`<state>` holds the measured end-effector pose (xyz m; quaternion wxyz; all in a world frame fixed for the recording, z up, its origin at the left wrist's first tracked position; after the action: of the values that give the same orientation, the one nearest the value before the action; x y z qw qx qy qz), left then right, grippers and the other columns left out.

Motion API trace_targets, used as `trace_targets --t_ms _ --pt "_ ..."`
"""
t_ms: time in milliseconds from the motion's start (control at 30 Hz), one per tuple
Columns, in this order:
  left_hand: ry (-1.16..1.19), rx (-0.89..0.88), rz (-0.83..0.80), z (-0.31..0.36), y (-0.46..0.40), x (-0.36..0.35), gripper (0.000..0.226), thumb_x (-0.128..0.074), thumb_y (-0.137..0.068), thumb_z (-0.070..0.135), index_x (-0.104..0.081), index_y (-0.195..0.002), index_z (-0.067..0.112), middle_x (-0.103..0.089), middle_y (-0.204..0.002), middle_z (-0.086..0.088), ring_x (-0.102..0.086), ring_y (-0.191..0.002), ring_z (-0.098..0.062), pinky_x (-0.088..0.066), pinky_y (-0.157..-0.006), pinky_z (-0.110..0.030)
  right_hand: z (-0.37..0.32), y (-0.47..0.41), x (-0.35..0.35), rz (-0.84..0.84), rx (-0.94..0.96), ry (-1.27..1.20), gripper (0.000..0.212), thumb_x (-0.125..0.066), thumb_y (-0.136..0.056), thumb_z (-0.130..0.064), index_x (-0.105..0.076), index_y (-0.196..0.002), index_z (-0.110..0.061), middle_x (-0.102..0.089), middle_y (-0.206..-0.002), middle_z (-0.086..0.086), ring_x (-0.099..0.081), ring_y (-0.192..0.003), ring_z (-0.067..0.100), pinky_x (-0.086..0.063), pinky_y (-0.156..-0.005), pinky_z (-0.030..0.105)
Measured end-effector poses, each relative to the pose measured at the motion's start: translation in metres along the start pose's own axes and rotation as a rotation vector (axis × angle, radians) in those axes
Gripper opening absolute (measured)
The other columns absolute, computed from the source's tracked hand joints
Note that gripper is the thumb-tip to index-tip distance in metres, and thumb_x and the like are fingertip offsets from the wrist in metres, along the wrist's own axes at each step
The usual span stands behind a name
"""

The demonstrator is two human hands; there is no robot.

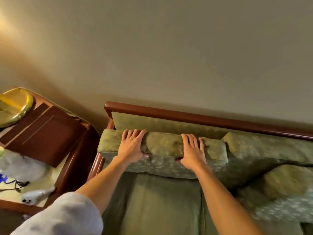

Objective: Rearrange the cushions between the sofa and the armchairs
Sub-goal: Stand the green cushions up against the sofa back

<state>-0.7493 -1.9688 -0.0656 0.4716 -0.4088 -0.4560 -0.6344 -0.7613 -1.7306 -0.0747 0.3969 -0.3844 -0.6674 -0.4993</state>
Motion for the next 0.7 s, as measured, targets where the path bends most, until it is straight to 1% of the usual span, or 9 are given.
trace_targets --t_ms 33,100,167,200,367,500,633,700 --pt "-0.016 -0.014 0.017 -0.003 -0.022 -0.003 0.113 -0.083 -0.059 0.069 -0.029 -0.151 0.031 -0.045 -0.142 0.003 -0.036 -0.137 -0.027 -0.014 -0.122 -0.045 0.006 -0.020 -0.003 0.018 -0.018 0.019 0.112 -0.081 -0.077 -0.047 -0.007 -0.157 -0.021 -0.016 -0.164 0.004 -0.007 -0.152 0.024 0.001 -0.124 0.047" --pt "-0.005 -0.021 -0.045 -0.013 -0.062 -0.004 0.119 -0.083 -0.054 0.072 -0.028 -0.152 0.032 -0.045 -0.142 0.002 -0.036 -0.136 -0.027 -0.017 -0.121 -0.046 0.015 -0.054 -0.001 -0.007 -0.055 0.001 0.118 -0.085 -0.070 -0.053 -0.011 -0.156 -0.021 -0.021 -0.159 0.005 -0.014 -0.150 0.028 -0.004 -0.122 0.049" --pt "0.016 -0.025 -0.110 -0.025 -0.088 -0.007 0.124 -0.085 -0.049 0.072 -0.028 -0.152 0.034 -0.045 -0.140 0.002 -0.036 -0.135 -0.027 -0.020 -0.119 -0.047 0.015 -0.074 -0.003 -0.039 -0.070 -0.005 0.119 -0.087 -0.065 -0.053 -0.014 -0.153 -0.020 -0.023 -0.155 0.009 -0.017 -0.146 0.032 -0.009 -0.120 0.052" --pt "0.020 -0.038 -0.105 -0.027 -0.092 -0.009 0.124 -0.086 -0.049 0.071 -0.027 -0.151 0.034 -0.045 -0.138 0.002 -0.036 -0.134 -0.027 -0.020 -0.118 -0.047 0.014 -0.078 -0.005 -0.032 -0.068 0.011 0.119 -0.088 -0.065 -0.054 -0.015 -0.152 -0.020 -0.024 -0.153 0.009 -0.019 -0.145 0.032 -0.010 -0.119 0.053" --pt "0.025 -0.061 -0.024 -0.029 -0.092 -0.020 0.119 -0.086 -0.049 0.071 -0.032 -0.148 0.032 -0.045 -0.131 0.003 -0.036 -0.129 -0.026 -0.017 -0.118 -0.046 0.017 -0.078 -0.014 0.013 -0.070 0.043 0.113 -0.087 -0.063 -0.056 -0.018 -0.146 -0.022 -0.030 -0.142 0.007 -0.026 -0.137 0.030 -0.013 -0.117 0.052" --pt "0.023 -0.042 -0.035 -0.027 -0.093 -0.019 0.119 -0.086 -0.050 0.069 -0.030 -0.148 0.032 -0.045 -0.130 0.003 -0.035 -0.129 -0.026 -0.016 -0.117 -0.045 0.015 -0.079 -0.012 0.025 -0.066 0.043 0.113 -0.088 -0.063 -0.056 -0.020 -0.146 -0.021 -0.031 -0.142 0.007 -0.026 -0.136 0.030 -0.014 -0.116 0.052" --pt "0.006 0.027 -0.078 -0.016 -0.078 -0.006 0.120 -0.089 -0.053 0.062 -0.027 -0.150 0.032 -0.043 -0.137 -0.001 -0.034 -0.134 -0.030 -0.014 -0.120 -0.046 0.009 -0.065 -0.002 -0.055 -0.076 -0.003 0.117 -0.088 -0.065 -0.053 -0.016 -0.151 -0.020 -0.029 -0.148 0.008 -0.023 -0.141 0.031 -0.011 -0.120 0.052" --pt "0.022 0.102 -0.070 -0.008 -0.058 0.005 0.121 -0.092 -0.059 0.051 -0.021 -0.154 0.029 -0.034 -0.150 -0.008 -0.024 -0.143 -0.034 -0.009 -0.122 -0.050 0.001 -0.047 0.011 -0.052 -0.074 -0.072 0.116 -0.086 -0.070 -0.049 -0.013 -0.155 -0.019 -0.024 -0.155 0.009 -0.016 -0.146 0.031 -0.008 -0.122 0.053"
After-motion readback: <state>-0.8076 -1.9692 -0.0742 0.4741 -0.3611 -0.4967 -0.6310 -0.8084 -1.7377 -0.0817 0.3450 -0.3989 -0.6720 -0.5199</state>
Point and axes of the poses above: each hand's wrist, its own y-axis away from the middle knuckle, its own x-axis out of the back of the hand, z = x × y, the point moved 9 cm from there along -y, towards the middle knuckle
